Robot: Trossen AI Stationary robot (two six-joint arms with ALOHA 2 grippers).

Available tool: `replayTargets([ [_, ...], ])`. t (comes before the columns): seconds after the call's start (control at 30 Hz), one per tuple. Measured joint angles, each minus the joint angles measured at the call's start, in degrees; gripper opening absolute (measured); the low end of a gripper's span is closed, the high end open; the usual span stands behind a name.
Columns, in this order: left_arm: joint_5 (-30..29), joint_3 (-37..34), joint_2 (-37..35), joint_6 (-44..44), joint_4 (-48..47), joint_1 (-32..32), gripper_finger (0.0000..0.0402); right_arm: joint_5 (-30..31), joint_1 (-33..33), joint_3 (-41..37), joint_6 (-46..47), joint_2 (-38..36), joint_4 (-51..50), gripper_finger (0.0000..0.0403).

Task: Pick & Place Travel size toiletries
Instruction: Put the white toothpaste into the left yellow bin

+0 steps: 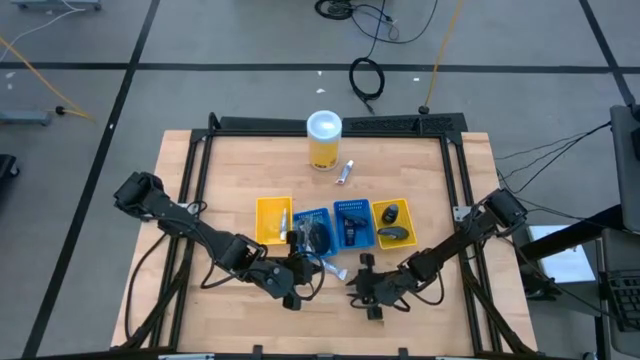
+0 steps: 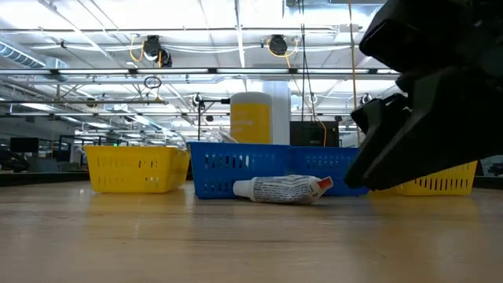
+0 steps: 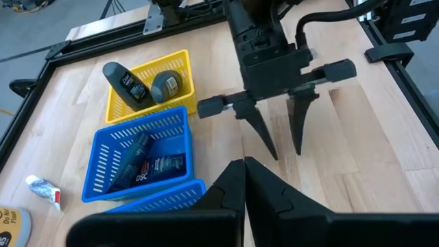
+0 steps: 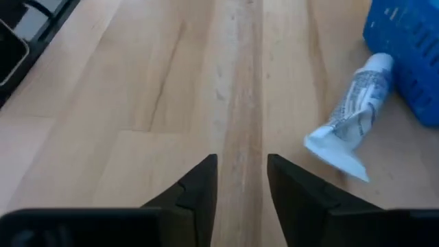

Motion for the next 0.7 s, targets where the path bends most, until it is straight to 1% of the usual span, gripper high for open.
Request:
replayTargets([
  [0.07, 0.0, 0.0, 0.0, 0.0, 0.0, 0.0, 0.0014, 1.3, 0.0, 0.0, -0.9, 0.0, 0.0, 0.0125],
  [0.2, 0.0, 0.0, 0.0, 0.0, 0.0, 0.0, 0.0023, 1.5, 0.0, 0.0, -3.0, 0.0, 1.1, 0.0125],
  [0.43, 0.0, 0.0, 0.0, 0.0, 0.0, 0.0, 0.0011, 5.8, -0.1, 0.0, -5.4, 0.0, 0.3, 0.0125],
  [0.57, 0.0, 0.0, 0.0, 0.0, 0.0, 0.0, 0.0002, 5.8, -0.4, 0.0, -6.4, 0.0, -0.7, 0.0125],
  [0.7, 0.0, 0.0, 0.0, 0.1, 0.0, 0.0, 0.0012, 6.2, -1.5, 0.0, -6.5, 0.0, -2.3, 0.0125],
])
